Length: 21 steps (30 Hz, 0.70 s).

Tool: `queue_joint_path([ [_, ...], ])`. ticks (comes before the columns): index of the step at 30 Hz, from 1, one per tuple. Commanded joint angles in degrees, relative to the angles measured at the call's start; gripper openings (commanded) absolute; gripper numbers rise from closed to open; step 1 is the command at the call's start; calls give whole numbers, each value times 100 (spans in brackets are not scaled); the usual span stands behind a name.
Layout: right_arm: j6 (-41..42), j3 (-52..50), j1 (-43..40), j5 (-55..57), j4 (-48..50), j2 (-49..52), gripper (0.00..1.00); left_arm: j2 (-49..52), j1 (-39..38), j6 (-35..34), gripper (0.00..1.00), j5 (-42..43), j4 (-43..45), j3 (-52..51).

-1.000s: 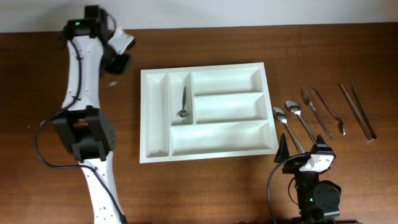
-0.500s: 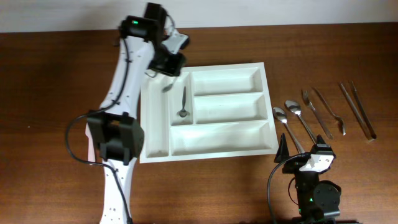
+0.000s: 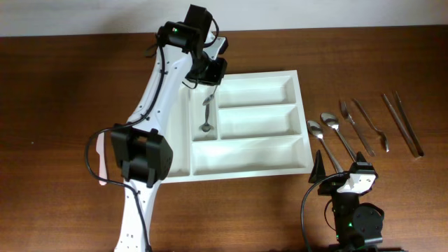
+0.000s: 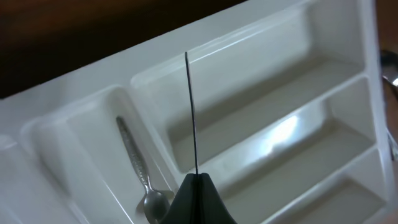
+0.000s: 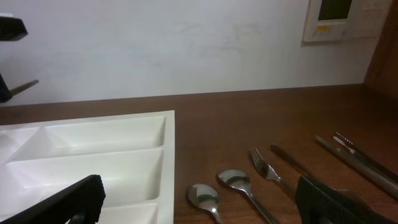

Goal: Pack container
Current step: 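Place the second spoon with the left gripper into the same compartment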

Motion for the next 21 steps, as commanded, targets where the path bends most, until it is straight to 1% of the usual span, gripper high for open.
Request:
queue_joint_path([
  [1, 22, -26, -42, 72, -44, -37, 99, 431, 35, -352, 2, -258, -42, 55],
  [4, 22, -26, -42, 72, -44, -37, 99, 588, 42, -391, 2, -527, -85, 17],
  [14, 22, -26, -42, 72, -44, -37, 99, 754, 258, -393, 2, -544, -341, -31],
  [15, 22, -26, -42, 72, -44, -37, 99, 754, 289, -393, 19, -544, -358, -31],
  [16, 22, -26, -42, 72, -44, -37, 99, 754, 295, -391, 26, -544, -378, -31],
  [17, 22, -26, -42, 72, -44, -37, 99, 754, 293, -389, 30, -546, -396, -31],
  [18, 22, -26, -42, 72, -44, -37, 99, 754, 297, -387, 40, -546, -400, -31],
  [19, 22, -26, -42, 72, -44, -37, 99, 754, 297, -339, 47, -542, -398, -31],
  [21, 22, -26, -42, 72, -44, -37, 98, 754, 297, -125, 47, -542, -415, -28],
])
